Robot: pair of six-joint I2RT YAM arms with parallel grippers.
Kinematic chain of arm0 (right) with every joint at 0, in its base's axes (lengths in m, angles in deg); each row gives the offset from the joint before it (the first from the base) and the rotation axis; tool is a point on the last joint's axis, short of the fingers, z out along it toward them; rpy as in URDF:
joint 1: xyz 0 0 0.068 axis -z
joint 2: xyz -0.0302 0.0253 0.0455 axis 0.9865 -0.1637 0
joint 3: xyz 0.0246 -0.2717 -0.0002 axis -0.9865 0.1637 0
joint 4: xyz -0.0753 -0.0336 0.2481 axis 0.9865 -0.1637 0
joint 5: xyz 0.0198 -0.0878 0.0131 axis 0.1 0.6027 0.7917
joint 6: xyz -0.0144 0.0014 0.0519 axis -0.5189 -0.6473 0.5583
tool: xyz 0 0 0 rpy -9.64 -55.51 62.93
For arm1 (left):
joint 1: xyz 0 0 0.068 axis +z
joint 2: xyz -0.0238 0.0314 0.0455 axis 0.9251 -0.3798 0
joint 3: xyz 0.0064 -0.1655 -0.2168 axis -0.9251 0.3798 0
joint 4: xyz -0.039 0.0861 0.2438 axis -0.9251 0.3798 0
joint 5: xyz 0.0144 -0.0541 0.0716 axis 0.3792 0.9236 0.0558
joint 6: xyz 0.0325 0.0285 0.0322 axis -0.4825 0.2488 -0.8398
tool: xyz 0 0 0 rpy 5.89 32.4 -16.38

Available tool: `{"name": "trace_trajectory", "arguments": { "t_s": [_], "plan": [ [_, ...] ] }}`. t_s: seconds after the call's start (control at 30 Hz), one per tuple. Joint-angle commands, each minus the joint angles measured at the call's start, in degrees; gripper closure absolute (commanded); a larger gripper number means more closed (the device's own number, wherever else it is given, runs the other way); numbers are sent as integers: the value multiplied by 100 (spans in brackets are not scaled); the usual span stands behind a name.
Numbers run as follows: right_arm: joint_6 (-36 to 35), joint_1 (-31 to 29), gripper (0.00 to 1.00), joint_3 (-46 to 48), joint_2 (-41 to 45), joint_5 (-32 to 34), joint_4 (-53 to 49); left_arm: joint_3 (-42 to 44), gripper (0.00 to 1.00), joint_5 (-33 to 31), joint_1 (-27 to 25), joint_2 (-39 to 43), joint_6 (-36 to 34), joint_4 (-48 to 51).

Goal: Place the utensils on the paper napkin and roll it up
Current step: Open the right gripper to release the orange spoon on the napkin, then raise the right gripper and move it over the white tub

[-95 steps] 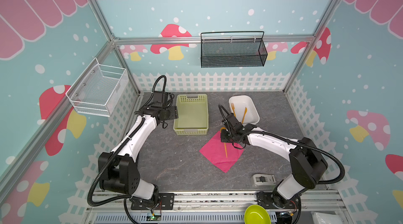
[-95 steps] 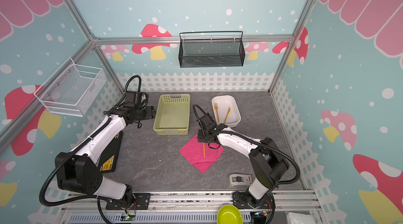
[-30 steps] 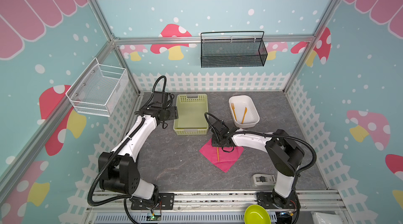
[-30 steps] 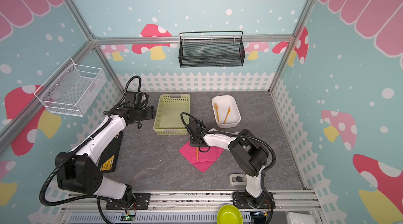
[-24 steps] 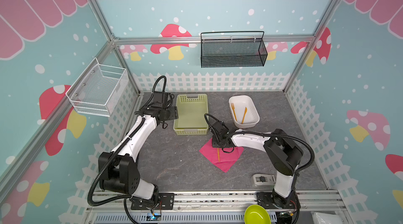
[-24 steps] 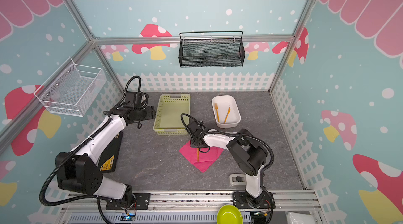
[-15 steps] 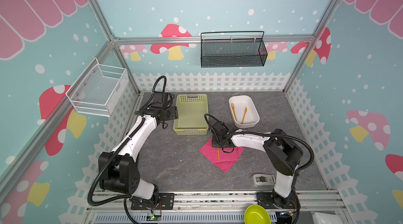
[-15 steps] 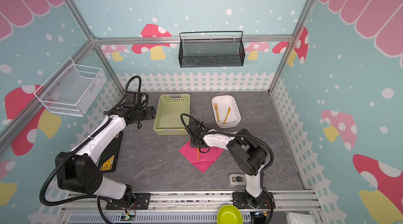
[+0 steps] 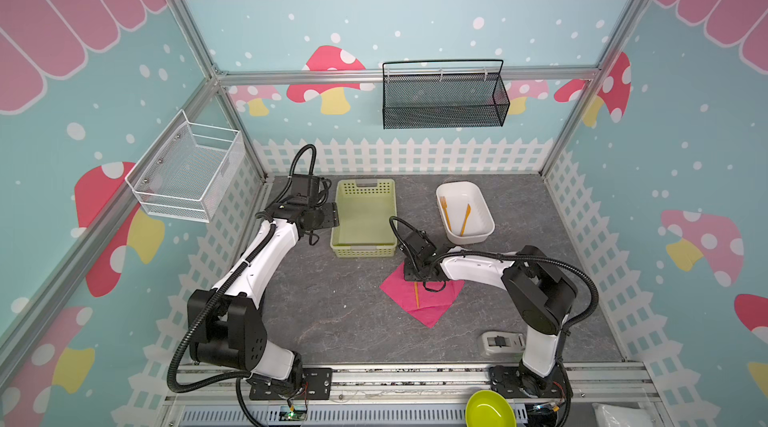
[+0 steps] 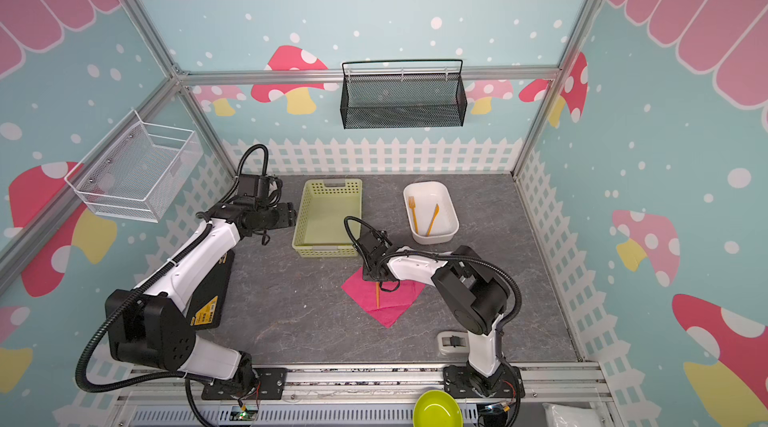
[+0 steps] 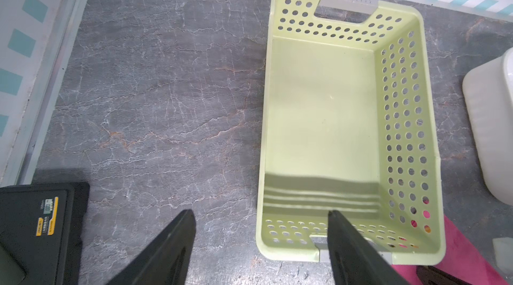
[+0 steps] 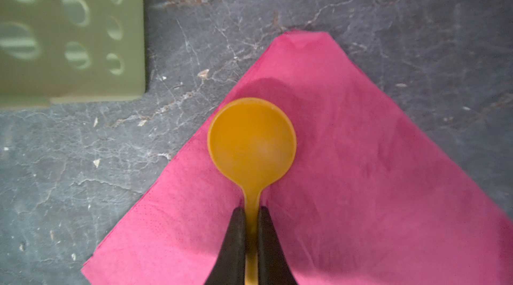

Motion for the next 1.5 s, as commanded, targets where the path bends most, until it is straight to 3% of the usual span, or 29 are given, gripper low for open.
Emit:
{"name": "trace_trajectory", "arguments": {
  "t_s": [0.0, 0.6, 0.93, 1.13, 1.47],
  "plan": [
    [12, -32, 94, 103, -62, 65, -4, 39, 23, 18, 36, -42, 4, -9],
    [-125, -15, 74, -56, 470, 201, -93, 33, 23, 88, 96, -42, 21, -9],
    [-1053, 271, 72, -951, 610, -46, -657, 33, 23, 274, 108, 6, -71, -18],
    [-1533, 692, 72, -1250, 688, -314, -829, 50, 22, 314, 113, 44, -93, -43],
    [-2353, 1898, 73, -1994, 375, -934, -1453, 77, 21, 298, 149, 99, -41, -88]
  ]
}}
